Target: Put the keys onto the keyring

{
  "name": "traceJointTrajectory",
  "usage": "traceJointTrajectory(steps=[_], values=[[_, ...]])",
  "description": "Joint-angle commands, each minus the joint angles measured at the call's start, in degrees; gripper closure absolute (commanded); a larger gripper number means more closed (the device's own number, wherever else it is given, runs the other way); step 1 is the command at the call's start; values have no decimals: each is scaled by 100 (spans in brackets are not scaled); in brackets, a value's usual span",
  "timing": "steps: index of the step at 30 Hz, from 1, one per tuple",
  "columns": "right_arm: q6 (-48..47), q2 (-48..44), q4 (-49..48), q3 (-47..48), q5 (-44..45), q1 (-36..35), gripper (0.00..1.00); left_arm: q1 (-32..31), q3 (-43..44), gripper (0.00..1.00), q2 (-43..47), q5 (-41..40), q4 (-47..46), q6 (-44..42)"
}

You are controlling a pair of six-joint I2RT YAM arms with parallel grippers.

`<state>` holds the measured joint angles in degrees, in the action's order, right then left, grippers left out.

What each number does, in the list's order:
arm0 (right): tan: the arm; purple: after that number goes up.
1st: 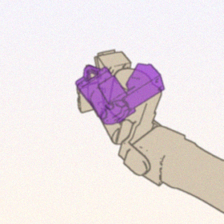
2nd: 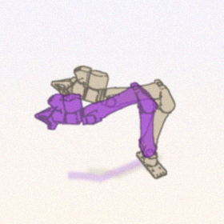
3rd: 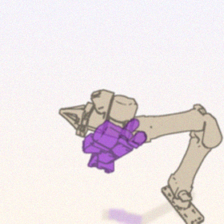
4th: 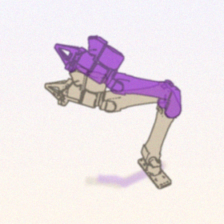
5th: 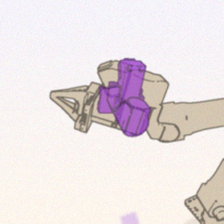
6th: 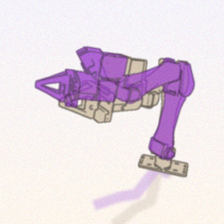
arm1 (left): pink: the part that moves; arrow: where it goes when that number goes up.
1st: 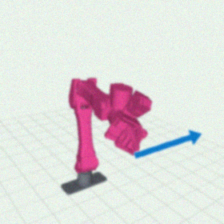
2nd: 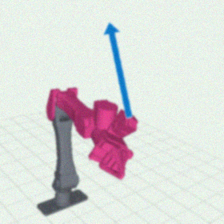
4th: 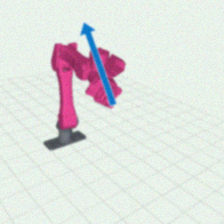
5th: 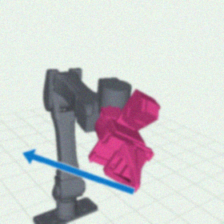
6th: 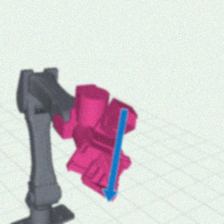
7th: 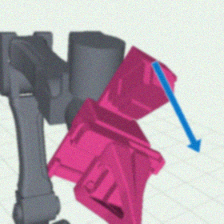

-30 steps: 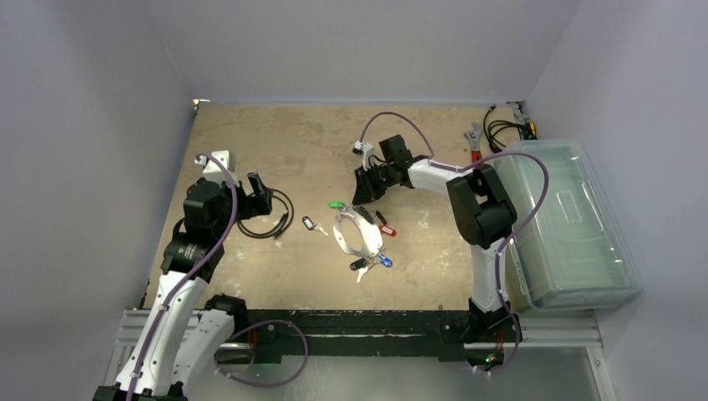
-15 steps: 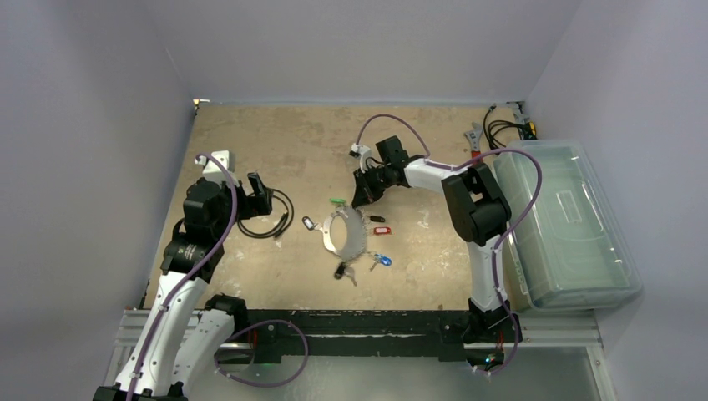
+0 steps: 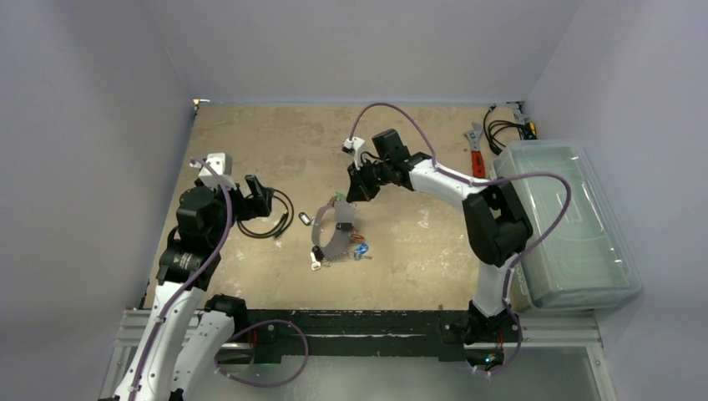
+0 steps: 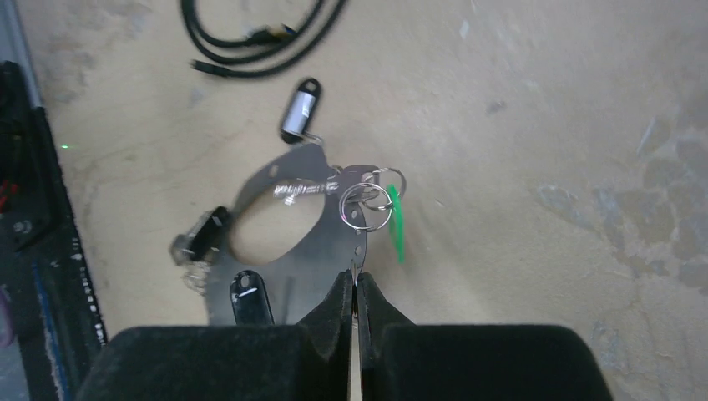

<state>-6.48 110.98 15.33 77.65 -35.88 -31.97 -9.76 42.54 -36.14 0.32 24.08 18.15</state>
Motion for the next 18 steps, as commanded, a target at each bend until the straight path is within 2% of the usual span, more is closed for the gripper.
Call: traceJointTrajectory(steps=[1, 9, 18], values=[[-280, -953, -39, -27, 61, -210, 100, 73, 88, 12, 267, 529, -471, -145], [-958, -2004, 200, -121, -180, -483, 100, 123, 3, 13, 666, 1568, -988, -184], [-1358, -3223, -189, -614, -762, -638, 100, 123, -253, 14, 888, 3328, -2401, -21]])
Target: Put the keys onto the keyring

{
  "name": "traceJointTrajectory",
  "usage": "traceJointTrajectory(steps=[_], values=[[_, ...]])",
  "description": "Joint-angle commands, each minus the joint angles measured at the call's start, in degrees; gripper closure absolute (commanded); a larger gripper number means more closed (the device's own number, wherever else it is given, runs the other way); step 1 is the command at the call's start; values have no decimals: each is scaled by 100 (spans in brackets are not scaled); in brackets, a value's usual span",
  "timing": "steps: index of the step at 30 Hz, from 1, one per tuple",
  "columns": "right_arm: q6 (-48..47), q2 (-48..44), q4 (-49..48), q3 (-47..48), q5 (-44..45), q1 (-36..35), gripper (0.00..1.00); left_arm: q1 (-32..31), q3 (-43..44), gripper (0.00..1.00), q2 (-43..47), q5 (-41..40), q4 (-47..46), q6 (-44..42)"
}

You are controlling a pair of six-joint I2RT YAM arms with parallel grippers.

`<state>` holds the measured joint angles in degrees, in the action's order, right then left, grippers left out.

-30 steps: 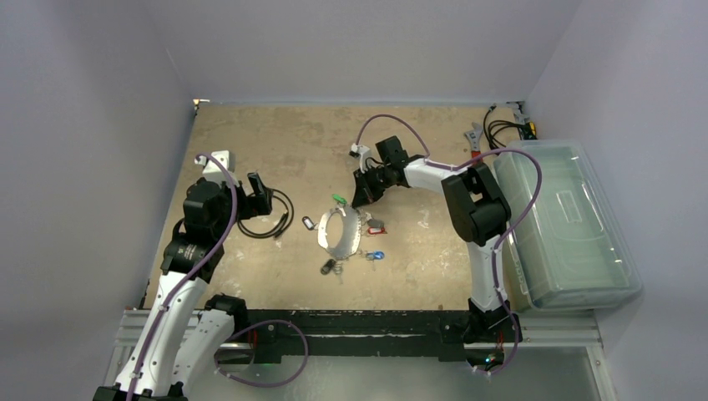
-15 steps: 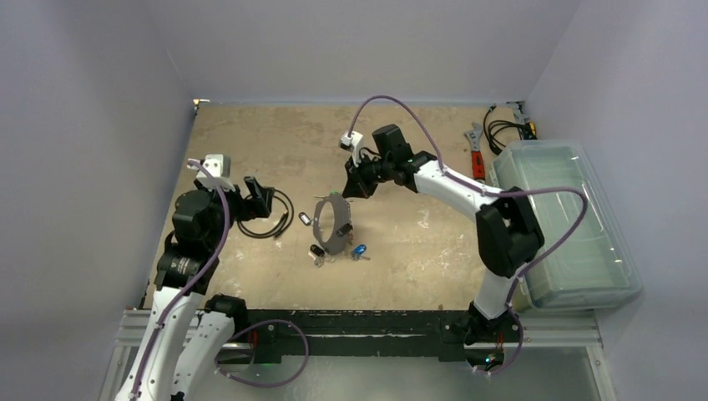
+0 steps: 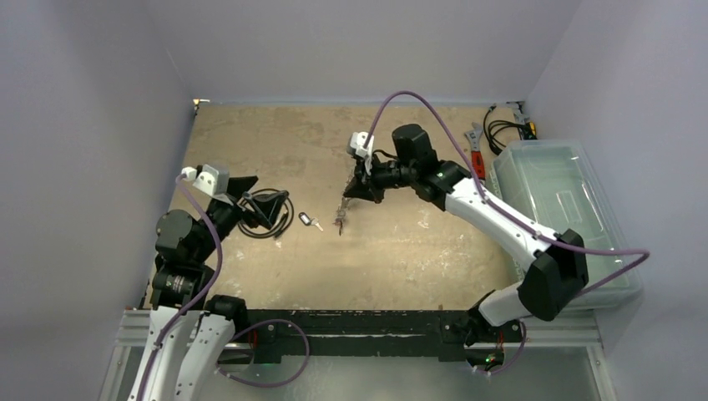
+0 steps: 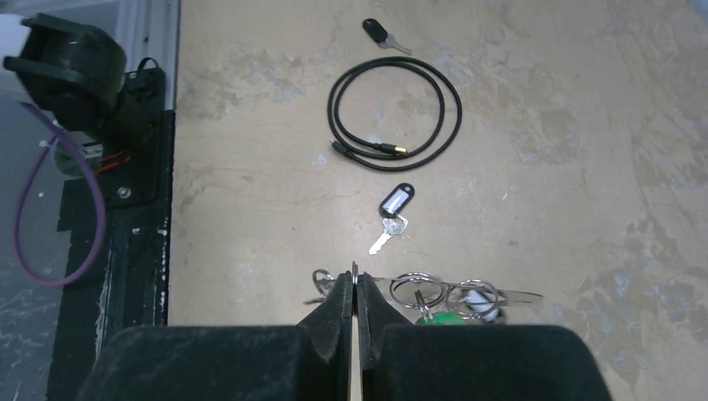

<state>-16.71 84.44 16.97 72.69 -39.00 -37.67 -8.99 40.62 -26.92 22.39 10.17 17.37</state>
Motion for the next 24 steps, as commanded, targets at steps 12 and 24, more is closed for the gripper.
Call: traceJointTrajectory(steps=[12, 24], values=[[350, -1255, -1555, -720, -502, -121, 100, -203, -614, 17, -461, 1222, -2884, 1132], [-1010, -1494, -1442, -1192, -891, -610, 100, -903, -880, 19, -657, 2358, -2933, -1374]])
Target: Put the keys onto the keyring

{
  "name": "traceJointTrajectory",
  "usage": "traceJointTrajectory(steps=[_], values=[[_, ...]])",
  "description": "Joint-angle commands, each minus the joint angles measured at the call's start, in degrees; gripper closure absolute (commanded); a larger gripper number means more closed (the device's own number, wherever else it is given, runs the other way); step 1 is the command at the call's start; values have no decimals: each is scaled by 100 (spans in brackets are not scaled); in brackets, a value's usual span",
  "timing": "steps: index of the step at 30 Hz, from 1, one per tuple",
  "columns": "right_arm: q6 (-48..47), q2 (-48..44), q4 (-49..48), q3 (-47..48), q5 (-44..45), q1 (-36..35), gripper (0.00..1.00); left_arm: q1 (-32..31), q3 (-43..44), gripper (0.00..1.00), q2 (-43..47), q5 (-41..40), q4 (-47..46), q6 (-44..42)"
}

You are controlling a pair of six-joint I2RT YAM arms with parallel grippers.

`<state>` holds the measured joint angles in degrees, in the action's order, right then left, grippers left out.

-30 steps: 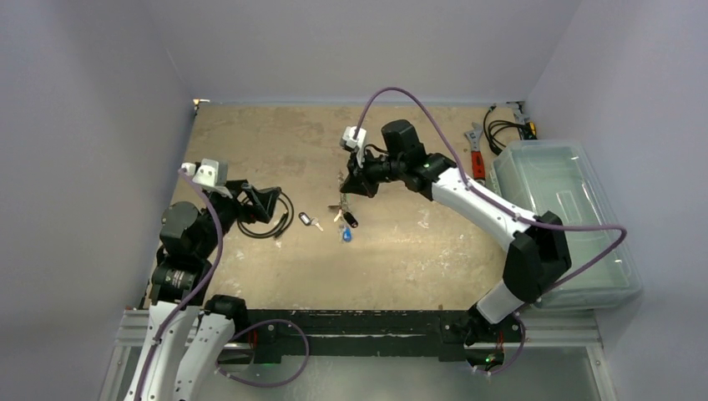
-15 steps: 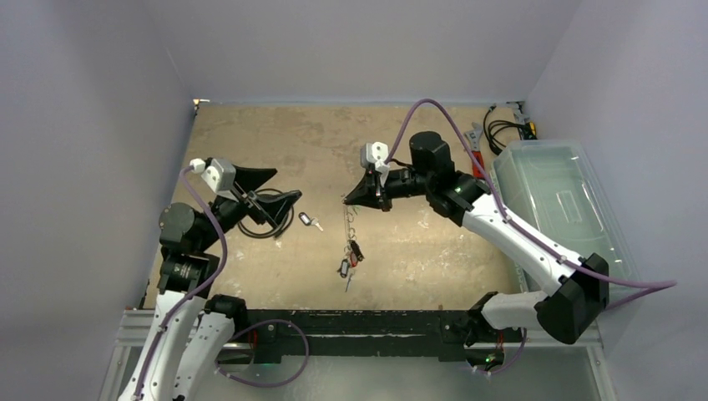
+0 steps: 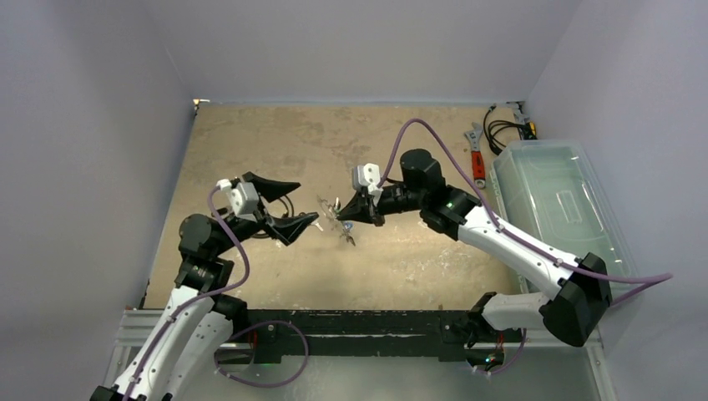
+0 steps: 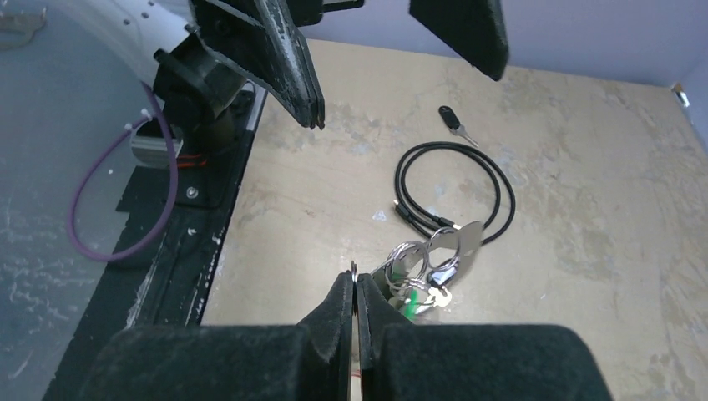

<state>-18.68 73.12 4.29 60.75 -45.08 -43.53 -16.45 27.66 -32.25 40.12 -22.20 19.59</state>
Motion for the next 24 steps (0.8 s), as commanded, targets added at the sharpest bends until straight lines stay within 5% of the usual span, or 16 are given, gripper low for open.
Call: traceJointTrajectory(steps=[1, 4, 15, 24], values=[[-1042, -405, -85, -4, -301, -24, 100, -236, 590, 18, -254, 582, 752, -2071], [-1761, -489, 484, 89, -283, -24, 100, -406, 1063, 16, -610, 815, 1706, -3199], [-2453, -514, 1551, 385, -661, -14, 100, -579, 1855, 6, -1216, 2775, 2709, -4834], [-2524, -585, 1617, 420, -1080, -14, 100, -840, 1967, 22, -1849, 3343, 3058, -5297]])
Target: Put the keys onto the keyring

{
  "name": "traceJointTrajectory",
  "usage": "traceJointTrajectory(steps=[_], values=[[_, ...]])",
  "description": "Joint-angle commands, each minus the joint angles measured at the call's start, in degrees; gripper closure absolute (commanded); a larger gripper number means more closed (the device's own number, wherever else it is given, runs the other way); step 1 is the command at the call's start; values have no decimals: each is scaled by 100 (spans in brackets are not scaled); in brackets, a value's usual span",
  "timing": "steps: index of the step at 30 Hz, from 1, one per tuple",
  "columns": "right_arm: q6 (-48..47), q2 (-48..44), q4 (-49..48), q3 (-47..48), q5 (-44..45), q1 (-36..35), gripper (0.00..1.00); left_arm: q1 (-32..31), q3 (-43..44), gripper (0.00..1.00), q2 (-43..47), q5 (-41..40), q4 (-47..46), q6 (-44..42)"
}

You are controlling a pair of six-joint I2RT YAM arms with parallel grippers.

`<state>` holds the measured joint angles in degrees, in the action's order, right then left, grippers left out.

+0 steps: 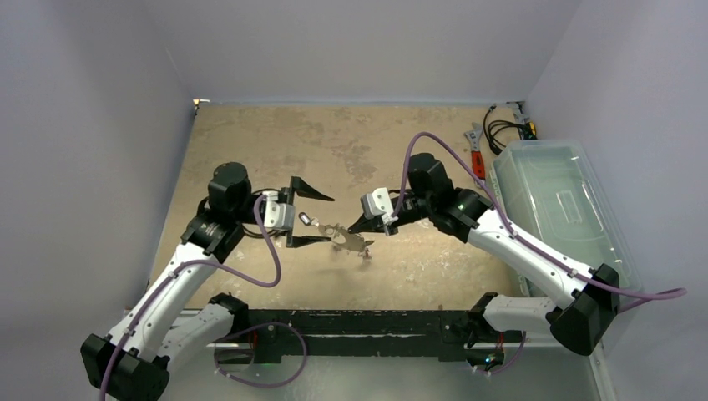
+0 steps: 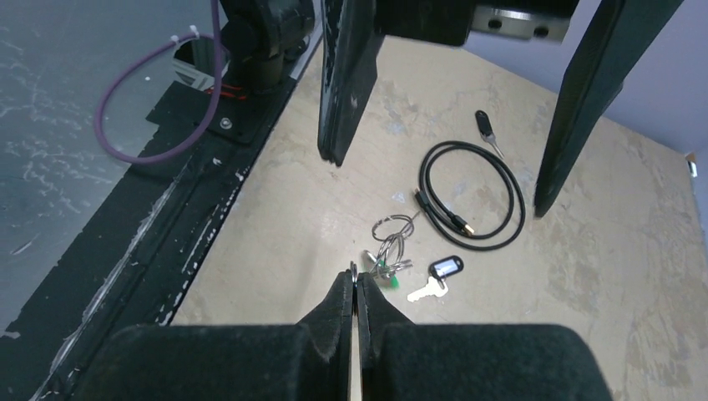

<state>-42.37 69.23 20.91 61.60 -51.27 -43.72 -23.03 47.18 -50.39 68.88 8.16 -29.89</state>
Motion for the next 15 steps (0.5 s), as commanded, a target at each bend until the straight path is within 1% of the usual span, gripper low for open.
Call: traceJointTrajectory(steps=[1, 5, 8, 13, 15], values=[[-188, -179, -10, 353, -485, 5, 100, -257, -21, 21, -51, 389, -56, -228], [-250, -130, 110, 420, -466, 4, 100, -503, -146, 21, -97, 185, -177, -90], [-200, -129, 74, 423, -455, 5, 100, -630, -293, 23, -107, 128, -430, 129], [-116, -160, 30, 422, -541, 9, 100, -778, -529, 26, -216, -200, -727, 403], [-99, -164, 28, 422, -587, 4, 100, -824, -566, 27, -257, -306, -1019, 433]])
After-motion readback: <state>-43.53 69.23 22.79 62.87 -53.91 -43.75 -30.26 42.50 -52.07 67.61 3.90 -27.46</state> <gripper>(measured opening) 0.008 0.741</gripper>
